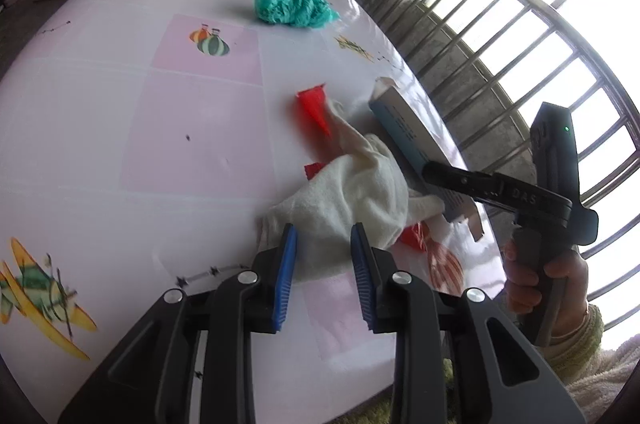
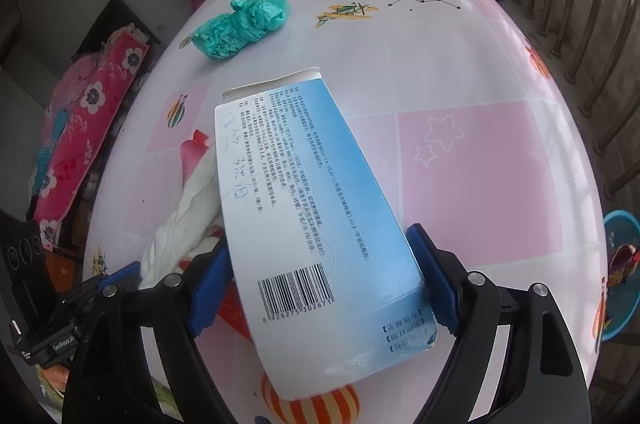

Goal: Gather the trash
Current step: 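Grasp the blue-and-white box with the right gripper while the left grasps the white glove, then lift the white glove with the left gripper while the right lifts the box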

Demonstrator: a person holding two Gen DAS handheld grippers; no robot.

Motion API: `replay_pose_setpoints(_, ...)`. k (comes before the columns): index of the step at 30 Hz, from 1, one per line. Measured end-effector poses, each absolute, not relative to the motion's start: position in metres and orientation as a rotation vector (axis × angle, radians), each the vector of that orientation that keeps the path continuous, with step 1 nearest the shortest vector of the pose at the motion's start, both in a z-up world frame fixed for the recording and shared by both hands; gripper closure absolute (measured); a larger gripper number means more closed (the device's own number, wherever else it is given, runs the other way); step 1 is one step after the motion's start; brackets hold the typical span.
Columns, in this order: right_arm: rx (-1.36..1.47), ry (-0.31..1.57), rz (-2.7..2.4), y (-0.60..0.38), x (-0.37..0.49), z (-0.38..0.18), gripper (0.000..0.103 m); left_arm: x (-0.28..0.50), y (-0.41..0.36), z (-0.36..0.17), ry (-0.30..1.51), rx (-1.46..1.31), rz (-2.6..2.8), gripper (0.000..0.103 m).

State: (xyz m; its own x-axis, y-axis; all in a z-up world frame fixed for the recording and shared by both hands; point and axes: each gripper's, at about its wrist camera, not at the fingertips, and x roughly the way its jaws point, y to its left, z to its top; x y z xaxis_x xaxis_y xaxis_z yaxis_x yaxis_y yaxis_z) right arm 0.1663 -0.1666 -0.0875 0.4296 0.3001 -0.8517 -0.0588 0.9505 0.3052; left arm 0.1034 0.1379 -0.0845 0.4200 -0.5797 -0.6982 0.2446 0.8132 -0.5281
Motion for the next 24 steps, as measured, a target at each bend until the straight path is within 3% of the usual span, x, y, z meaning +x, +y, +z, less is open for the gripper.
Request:
replay_pose_setpoints(12,0.231,1.074,0.177,-0.179,0.162,-0.081,0.023,0.091,0.139,-0.058,0.891,-0.363,-0.538,0.076)
replay_pose_setpoints(24,0.274,1.030,0.157,-0.202,0.159,-0.073,0.019,0.100,0.108,-0.055,0.905,-0.277,-0.583,0.073)
